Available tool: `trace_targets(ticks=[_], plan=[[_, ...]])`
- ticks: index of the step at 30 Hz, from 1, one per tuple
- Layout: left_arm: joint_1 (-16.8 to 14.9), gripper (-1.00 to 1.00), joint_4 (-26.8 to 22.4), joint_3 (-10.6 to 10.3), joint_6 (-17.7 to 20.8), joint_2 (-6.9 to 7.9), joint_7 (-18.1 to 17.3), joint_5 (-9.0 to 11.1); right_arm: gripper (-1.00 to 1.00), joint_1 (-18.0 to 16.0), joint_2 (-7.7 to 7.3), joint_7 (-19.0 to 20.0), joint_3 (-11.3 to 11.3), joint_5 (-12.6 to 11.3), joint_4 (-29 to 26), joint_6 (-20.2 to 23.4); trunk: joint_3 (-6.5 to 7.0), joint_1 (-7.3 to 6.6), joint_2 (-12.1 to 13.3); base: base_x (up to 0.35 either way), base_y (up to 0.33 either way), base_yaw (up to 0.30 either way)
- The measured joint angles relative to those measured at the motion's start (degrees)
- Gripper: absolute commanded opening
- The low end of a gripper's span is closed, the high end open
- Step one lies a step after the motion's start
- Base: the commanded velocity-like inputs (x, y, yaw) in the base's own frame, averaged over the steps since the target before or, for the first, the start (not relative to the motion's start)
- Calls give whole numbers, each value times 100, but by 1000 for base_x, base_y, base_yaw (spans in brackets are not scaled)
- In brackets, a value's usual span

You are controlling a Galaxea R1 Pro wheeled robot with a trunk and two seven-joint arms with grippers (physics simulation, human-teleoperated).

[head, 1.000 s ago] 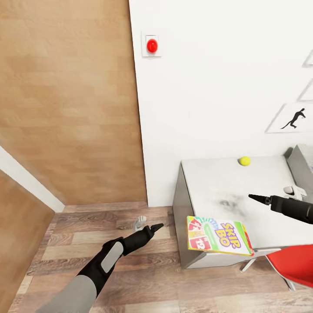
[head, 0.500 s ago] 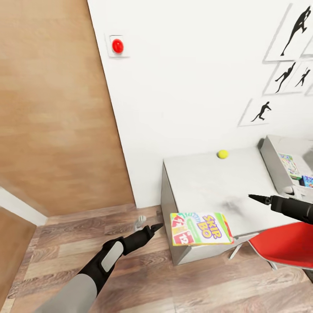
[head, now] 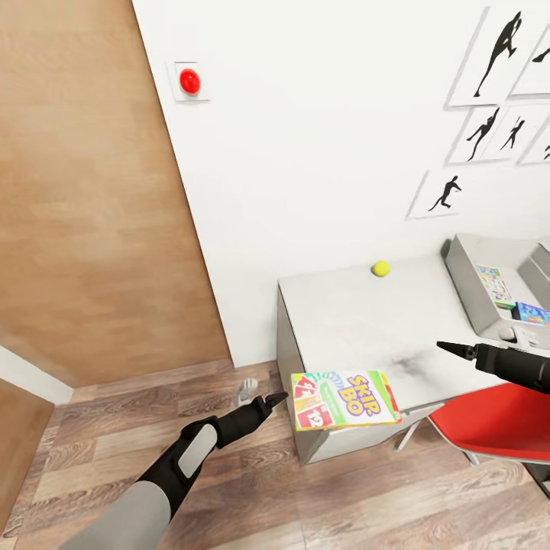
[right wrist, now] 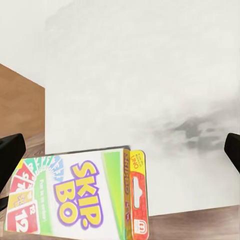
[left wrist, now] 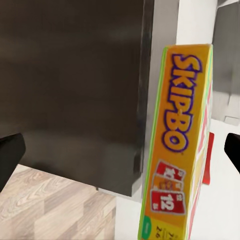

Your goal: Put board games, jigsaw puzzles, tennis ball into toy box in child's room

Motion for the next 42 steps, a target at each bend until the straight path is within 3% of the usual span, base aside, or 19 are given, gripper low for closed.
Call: trace_targets(ticks=[28, 42], plan=[[-25, 100, 1, -290, -8, -70, -11, 20, 100, 0, 2, 0, -2, -1, -14, 0, 0, 0, 0, 0, 0, -10], [-27, 100, 1, -304, -12, -70, -14, 23, 100, 0, 6, 0, -1, -1, -16, 0, 0, 0, 0, 0, 0, -157]])
